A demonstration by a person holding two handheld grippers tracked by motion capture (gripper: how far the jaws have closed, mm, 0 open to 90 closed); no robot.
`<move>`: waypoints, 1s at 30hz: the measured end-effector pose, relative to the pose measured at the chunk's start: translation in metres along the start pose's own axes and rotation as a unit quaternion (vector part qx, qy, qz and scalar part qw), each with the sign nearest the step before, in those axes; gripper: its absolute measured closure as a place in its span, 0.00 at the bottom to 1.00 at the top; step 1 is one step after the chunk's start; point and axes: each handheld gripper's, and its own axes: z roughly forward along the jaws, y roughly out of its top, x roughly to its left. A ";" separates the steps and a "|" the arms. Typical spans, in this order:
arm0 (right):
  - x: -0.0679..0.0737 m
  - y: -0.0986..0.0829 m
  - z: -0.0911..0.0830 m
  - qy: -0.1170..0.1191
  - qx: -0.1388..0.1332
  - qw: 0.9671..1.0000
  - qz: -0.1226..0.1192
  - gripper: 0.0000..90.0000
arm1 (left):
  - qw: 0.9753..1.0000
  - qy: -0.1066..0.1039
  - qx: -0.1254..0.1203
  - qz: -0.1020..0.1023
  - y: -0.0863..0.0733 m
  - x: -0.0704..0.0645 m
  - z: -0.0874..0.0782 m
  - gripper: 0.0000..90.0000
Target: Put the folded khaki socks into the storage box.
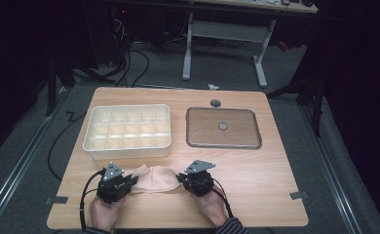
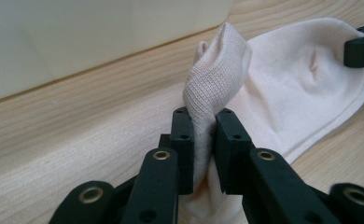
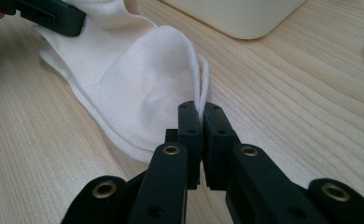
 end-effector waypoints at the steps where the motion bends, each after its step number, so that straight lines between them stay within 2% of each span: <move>1: 0.000 0.000 -0.001 0.000 -0.001 1.000 0.001 0.97 | 1.000 -0.001 -0.001 0.001 0.001 -0.001 0.000 0.88; 11: -0.010 -0.004 -0.014 -0.013 -0.011 1.000 0.011 0.97 | 1.000 -0.008 -0.004 0.015 0.013 -0.014 0.005 0.88; 13: -0.012 -0.005 -0.017 -0.018 -0.010 1.000 0.010 0.97 | 1.000 -0.009 -0.008 0.022 0.018 -0.018 0.009 0.88; 22: -0.023 -0.011 -0.028 -0.030 -0.015 0.999 0.022 0.97 | 0.999 -0.024 -0.013 0.019 0.024 -0.027 0.019 0.88; 24: -0.026 -0.013 -0.031 -0.035 -0.019 0.999 0.024 0.97 | 0.999 -0.023 -0.022 0.022 0.026 -0.033 0.024 0.88; 27: -0.030 -0.016 -0.033 -0.040 -0.019 0.999 0.029 0.97 | 0.999 -0.026 -0.021 0.026 0.028 -0.038 0.031 0.88; 30: -0.038 -0.021 -0.039 -0.046 -0.022 0.998 0.041 0.97 | 0.999 -0.033 -0.021 0.020 0.030 -0.040 0.035 0.88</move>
